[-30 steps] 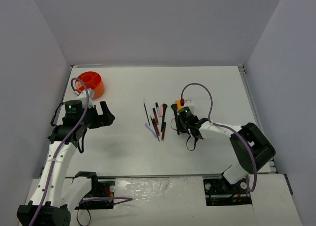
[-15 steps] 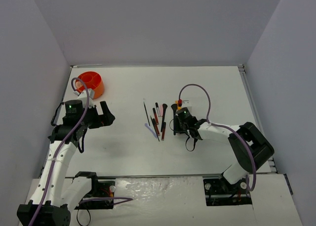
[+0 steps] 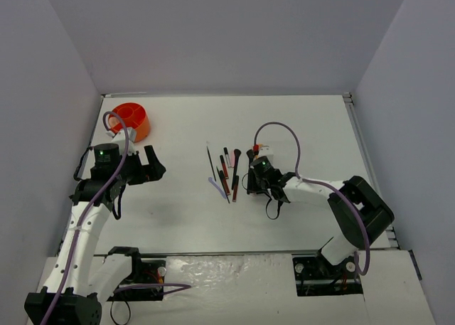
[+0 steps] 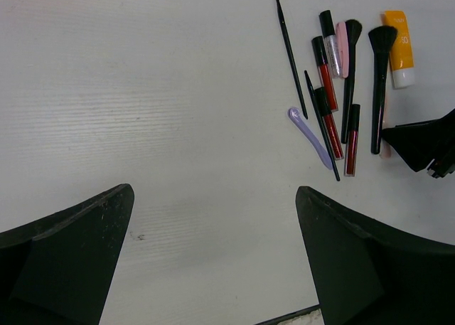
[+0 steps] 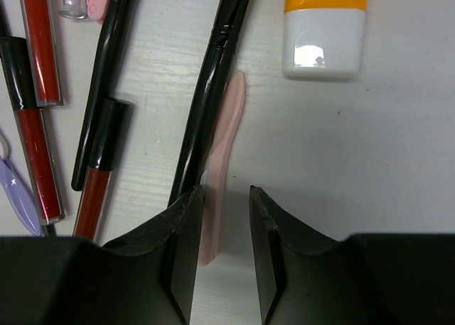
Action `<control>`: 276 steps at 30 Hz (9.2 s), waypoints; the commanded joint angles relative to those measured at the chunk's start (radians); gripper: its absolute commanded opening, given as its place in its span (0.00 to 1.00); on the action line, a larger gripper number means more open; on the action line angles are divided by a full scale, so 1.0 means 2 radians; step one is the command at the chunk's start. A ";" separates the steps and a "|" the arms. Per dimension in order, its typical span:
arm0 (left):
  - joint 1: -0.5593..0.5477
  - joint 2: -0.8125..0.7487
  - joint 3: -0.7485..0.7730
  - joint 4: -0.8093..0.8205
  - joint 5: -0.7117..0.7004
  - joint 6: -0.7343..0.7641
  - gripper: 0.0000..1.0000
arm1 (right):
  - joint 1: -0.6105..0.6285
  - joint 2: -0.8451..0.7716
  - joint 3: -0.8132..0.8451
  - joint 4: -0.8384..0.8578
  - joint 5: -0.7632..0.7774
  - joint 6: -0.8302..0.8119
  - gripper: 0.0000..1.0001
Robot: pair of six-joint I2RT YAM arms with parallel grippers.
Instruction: Organize the makeup
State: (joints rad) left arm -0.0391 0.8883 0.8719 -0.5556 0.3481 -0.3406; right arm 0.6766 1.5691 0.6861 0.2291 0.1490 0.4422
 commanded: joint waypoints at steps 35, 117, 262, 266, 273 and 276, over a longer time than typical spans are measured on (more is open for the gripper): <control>0.007 -0.002 0.010 0.019 0.004 0.008 0.97 | 0.014 -0.015 -0.005 -0.034 0.075 0.104 0.34; -0.304 0.129 0.076 0.184 -0.100 -0.141 0.00 | 0.071 -0.190 -0.029 0.273 -0.224 -0.095 0.67; -0.026 -0.057 -0.017 -0.001 -0.048 -0.022 0.94 | 0.122 0.151 0.208 -0.015 -0.053 -0.187 0.38; -0.026 -0.058 -0.016 -0.001 -0.047 -0.021 0.94 | 0.122 0.164 0.208 -0.012 -0.062 -0.184 0.37; -0.026 -0.061 -0.019 -0.001 -0.047 -0.023 0.94 | 0.122 0.160 0.197 -0.020 -0.126 -0.167 0.29; -0.026 -0.060 -0.019 -0.001 -0.046 -0.025 0.94 | 0.126 0.150 0.189 -0.031 -0.137 -0.156 0.19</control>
State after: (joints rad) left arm -0.0921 0.7712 0.8116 -0.6071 0.2398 -0.3790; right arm 0.9116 1.8961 1.0756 0.2020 -0.0472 0.0898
